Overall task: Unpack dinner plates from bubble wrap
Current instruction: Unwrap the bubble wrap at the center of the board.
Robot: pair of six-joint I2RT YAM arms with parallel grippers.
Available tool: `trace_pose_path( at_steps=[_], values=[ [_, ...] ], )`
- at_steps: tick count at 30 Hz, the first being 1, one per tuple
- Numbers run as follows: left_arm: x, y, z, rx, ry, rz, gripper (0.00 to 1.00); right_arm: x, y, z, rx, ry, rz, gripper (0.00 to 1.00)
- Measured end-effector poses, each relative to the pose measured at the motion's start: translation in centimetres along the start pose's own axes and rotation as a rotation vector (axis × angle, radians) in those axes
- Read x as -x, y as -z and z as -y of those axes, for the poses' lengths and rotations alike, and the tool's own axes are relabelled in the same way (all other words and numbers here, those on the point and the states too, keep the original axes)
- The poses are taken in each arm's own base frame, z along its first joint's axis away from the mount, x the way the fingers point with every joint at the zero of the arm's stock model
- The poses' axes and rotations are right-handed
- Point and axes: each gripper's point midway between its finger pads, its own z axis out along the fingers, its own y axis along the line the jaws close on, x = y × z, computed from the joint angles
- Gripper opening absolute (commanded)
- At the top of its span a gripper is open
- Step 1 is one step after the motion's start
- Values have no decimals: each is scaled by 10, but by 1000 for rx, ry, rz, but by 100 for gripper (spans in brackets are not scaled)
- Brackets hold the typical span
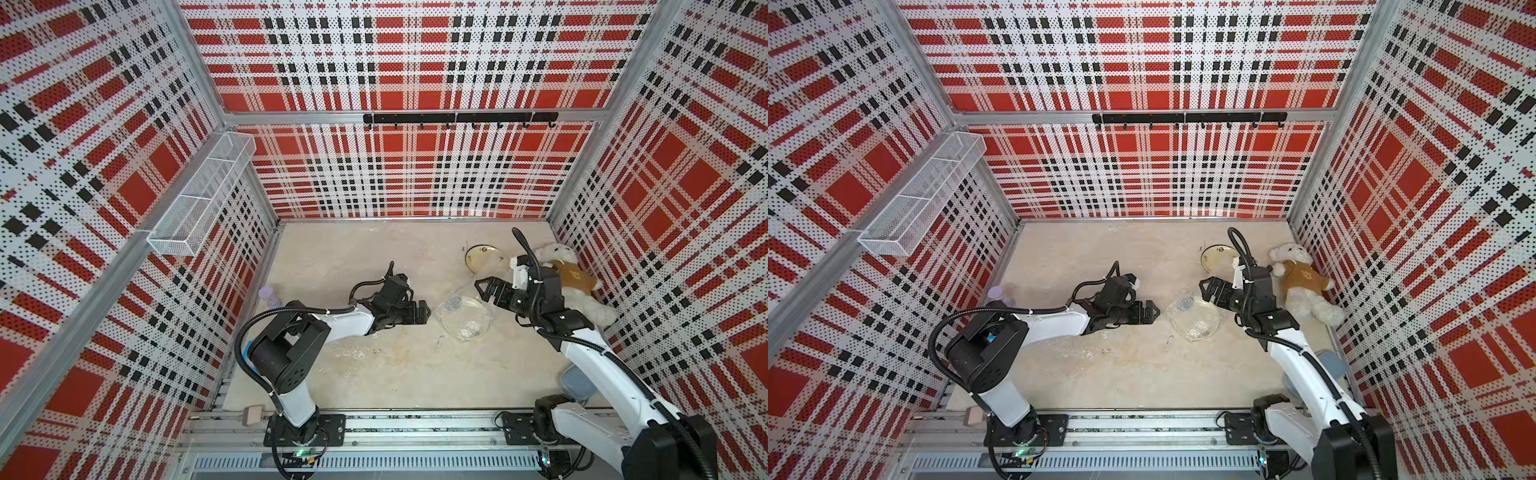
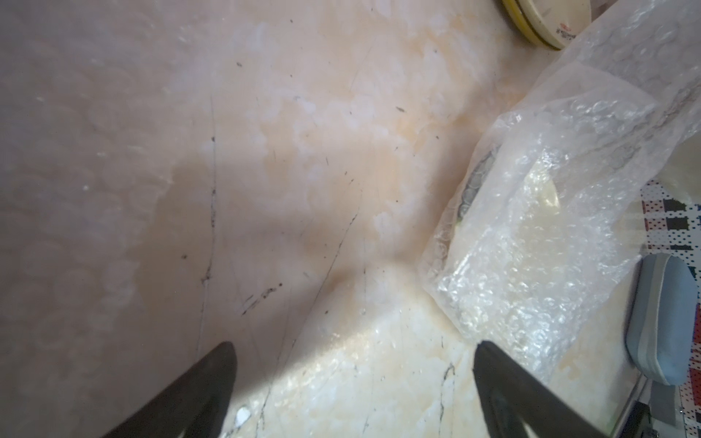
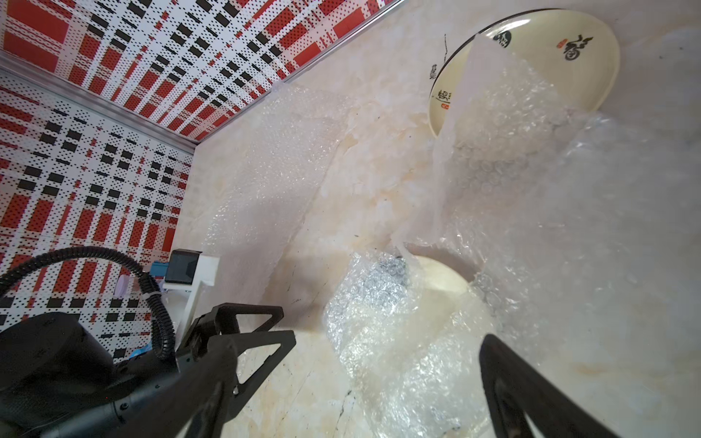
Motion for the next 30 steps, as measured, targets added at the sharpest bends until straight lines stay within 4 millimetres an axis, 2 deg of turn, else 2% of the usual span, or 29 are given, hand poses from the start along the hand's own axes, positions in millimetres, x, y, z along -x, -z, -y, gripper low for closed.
trace_pose_path(
  at_steps=[9, 21, 30],
  values=[
    [-1, 0, -1, 5, -8, -6, 99, -12, -2, -3, -27, 36, -24, 100],
    [-2, 0, -2, 10, -11, -11, 99, -14, -7, 2, -53, 42, -32, 100],
    [4, 1, 0, 16, -13, 4, 99, -16, -8, 4, -60, 47, -35, 100]
  ],
)
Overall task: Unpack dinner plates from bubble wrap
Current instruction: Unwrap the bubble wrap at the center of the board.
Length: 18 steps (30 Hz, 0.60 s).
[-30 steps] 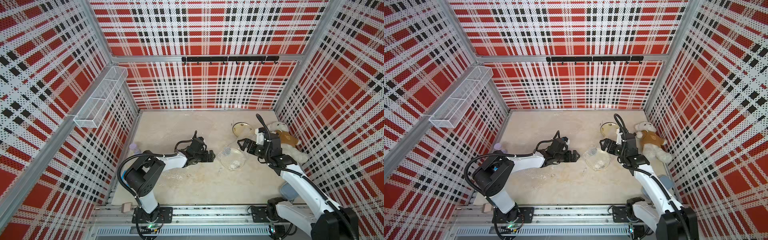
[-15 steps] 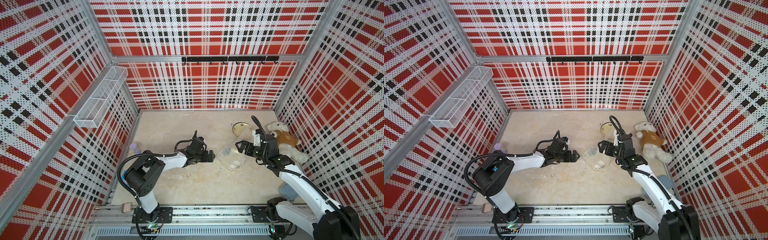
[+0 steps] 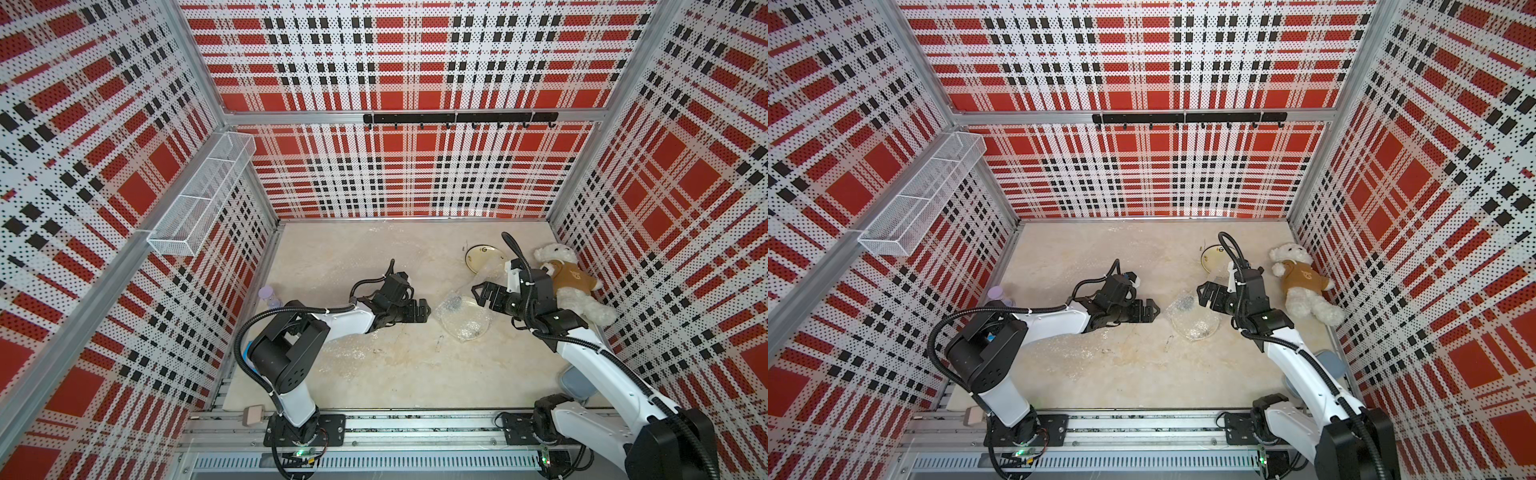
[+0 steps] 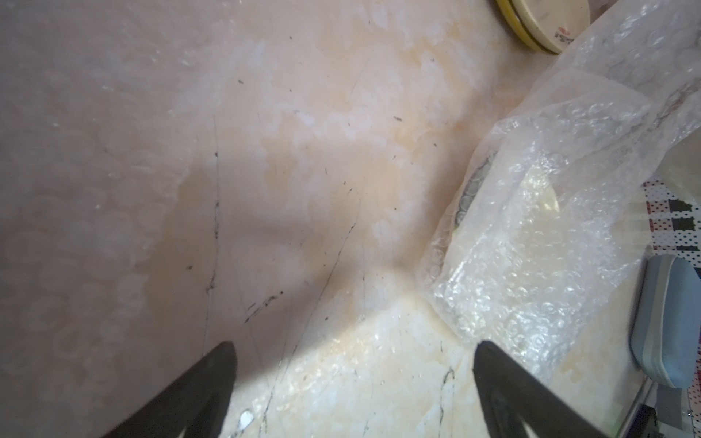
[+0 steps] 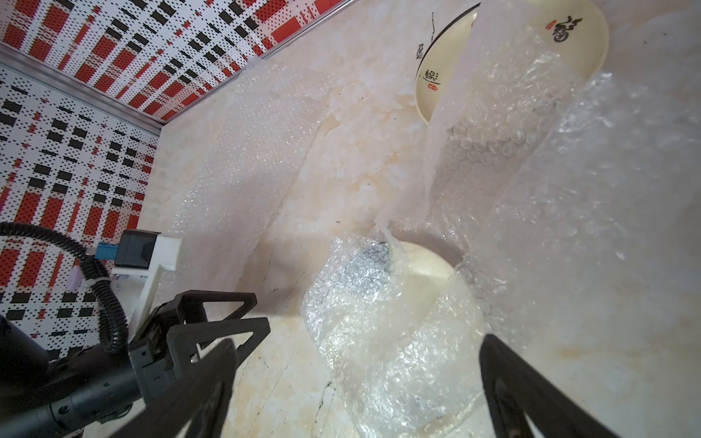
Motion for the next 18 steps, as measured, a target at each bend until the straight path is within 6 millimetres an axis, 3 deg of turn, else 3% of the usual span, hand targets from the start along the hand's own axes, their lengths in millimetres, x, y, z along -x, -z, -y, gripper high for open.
trace_pose_path(
  at_steps=[18],
  values=[
    [1, 3, -4, 27, -6, 6, 99, -1, -1, 5, -20, 5, 3, 100]
  ],
)
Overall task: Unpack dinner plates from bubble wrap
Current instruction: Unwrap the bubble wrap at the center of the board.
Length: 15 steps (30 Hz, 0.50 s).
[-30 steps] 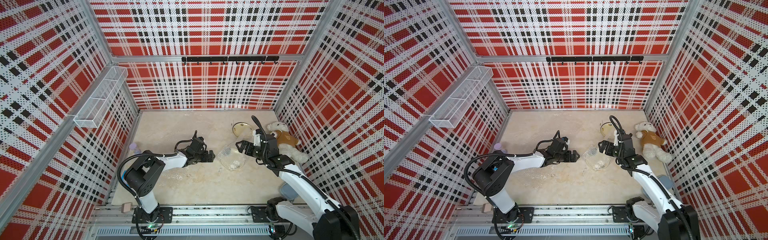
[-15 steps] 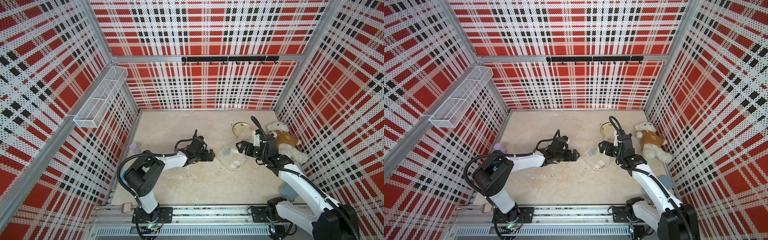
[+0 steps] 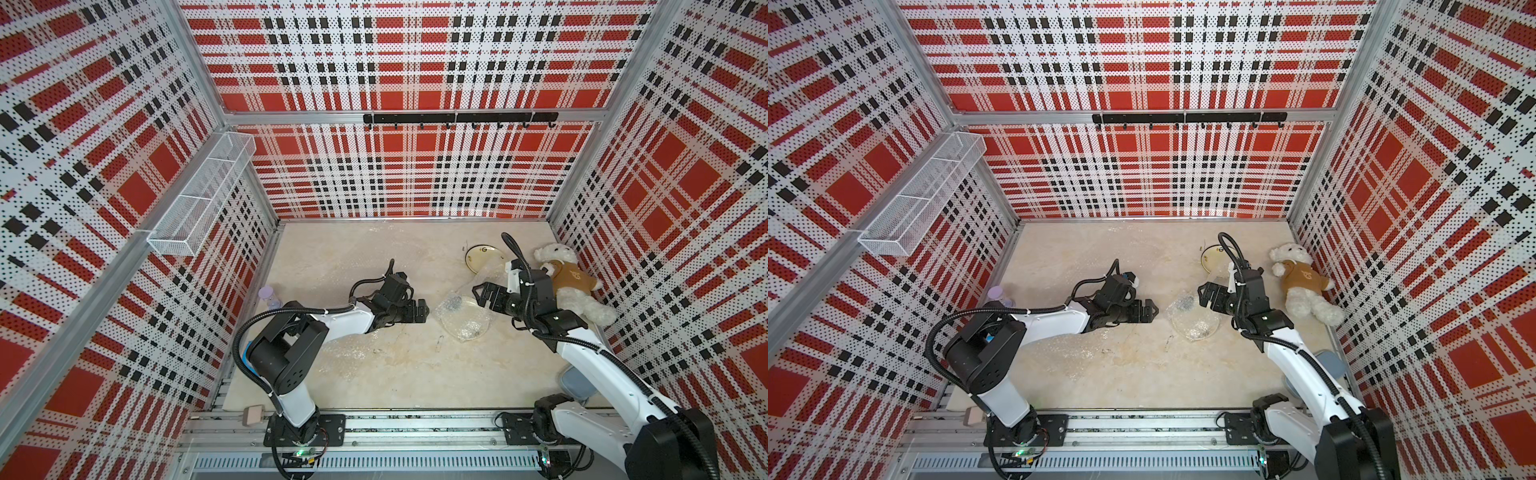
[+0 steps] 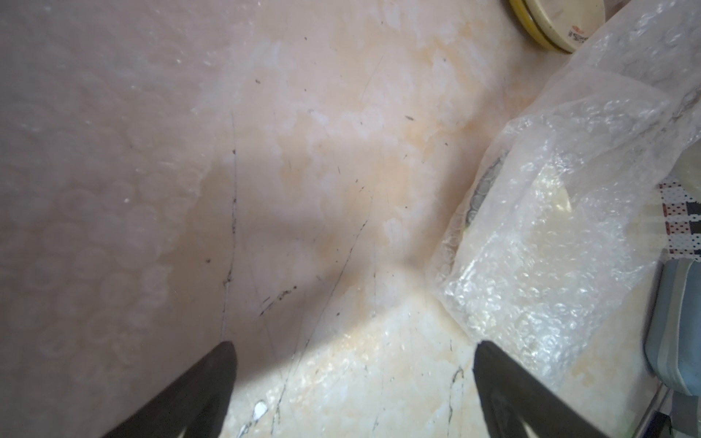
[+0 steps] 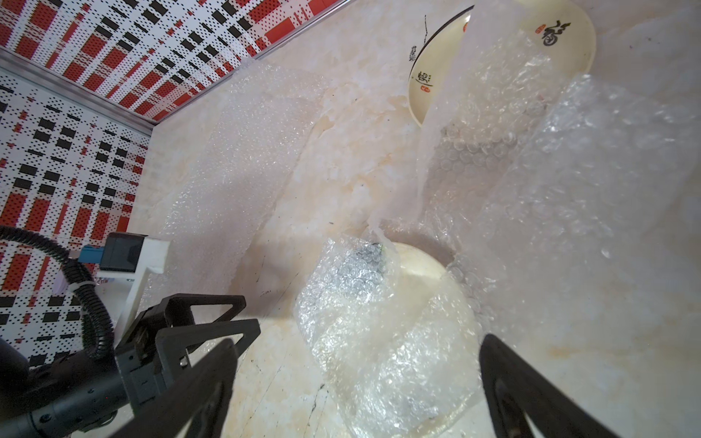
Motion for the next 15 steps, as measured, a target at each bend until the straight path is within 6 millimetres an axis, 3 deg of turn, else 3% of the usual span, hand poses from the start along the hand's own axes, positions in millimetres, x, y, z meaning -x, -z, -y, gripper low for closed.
trace_pose_path(
  at_steps=[15],
  values=[
    [1, 2, -2, 16, -4, 6, 99, -4, -1, 2, -6, -1, -9, 100]
  ],
)
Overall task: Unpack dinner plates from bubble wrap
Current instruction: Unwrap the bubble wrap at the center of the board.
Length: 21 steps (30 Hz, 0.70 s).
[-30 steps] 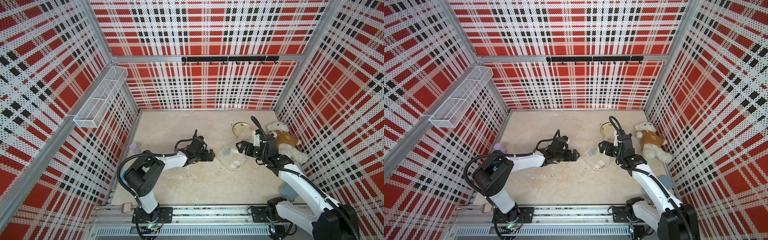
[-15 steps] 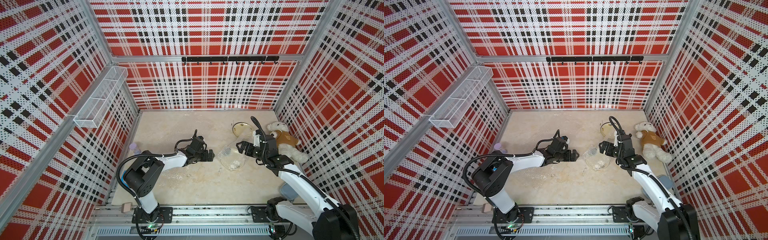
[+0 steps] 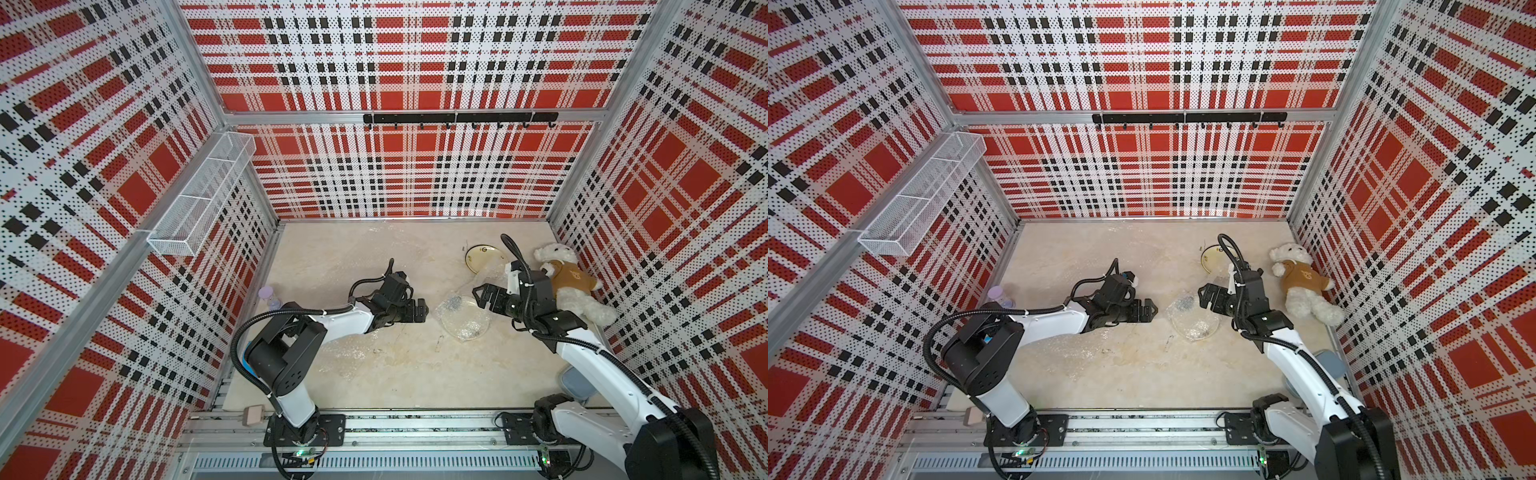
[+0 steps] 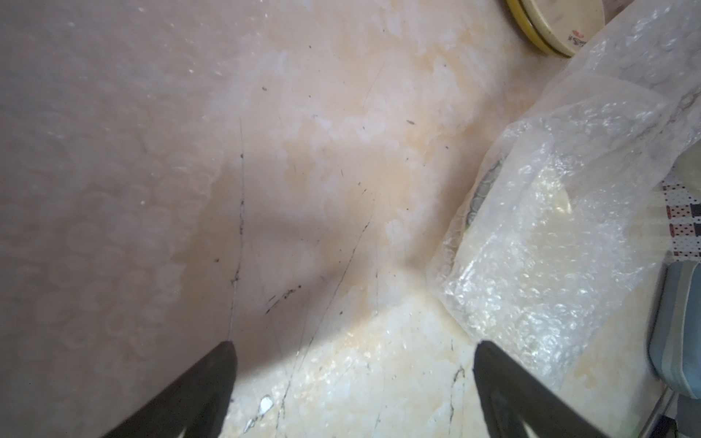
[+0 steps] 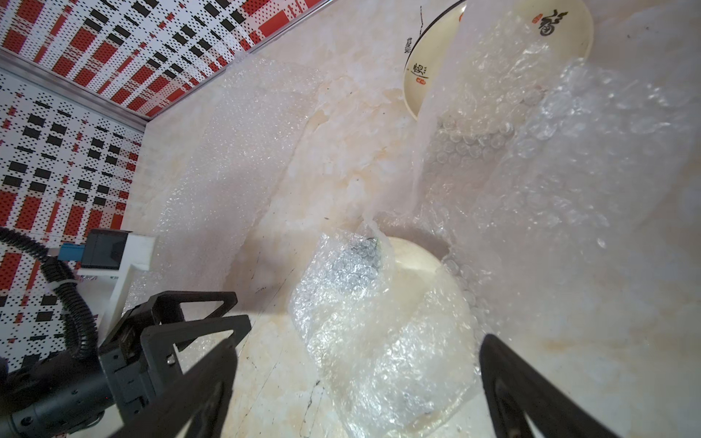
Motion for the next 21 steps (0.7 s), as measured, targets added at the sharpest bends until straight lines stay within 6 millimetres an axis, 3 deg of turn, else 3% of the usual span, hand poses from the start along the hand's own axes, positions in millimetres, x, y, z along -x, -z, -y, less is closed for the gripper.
trace_pose_path(
  at_steps=[6, 12, 21],
  values=[
    [-1, 0, -1, 5, -10, -2, 99, -1, 2, 0, 0, 4, 1, 100],
    [-1, 2, -1, 12, -27, -11, 99, -13, 0, 4, -32, 28, -42, 100],
    [15, 12, 16, -1, -152, -9, 99, -19, -3, 12, -77, 33, -62, 100]
  ],
)
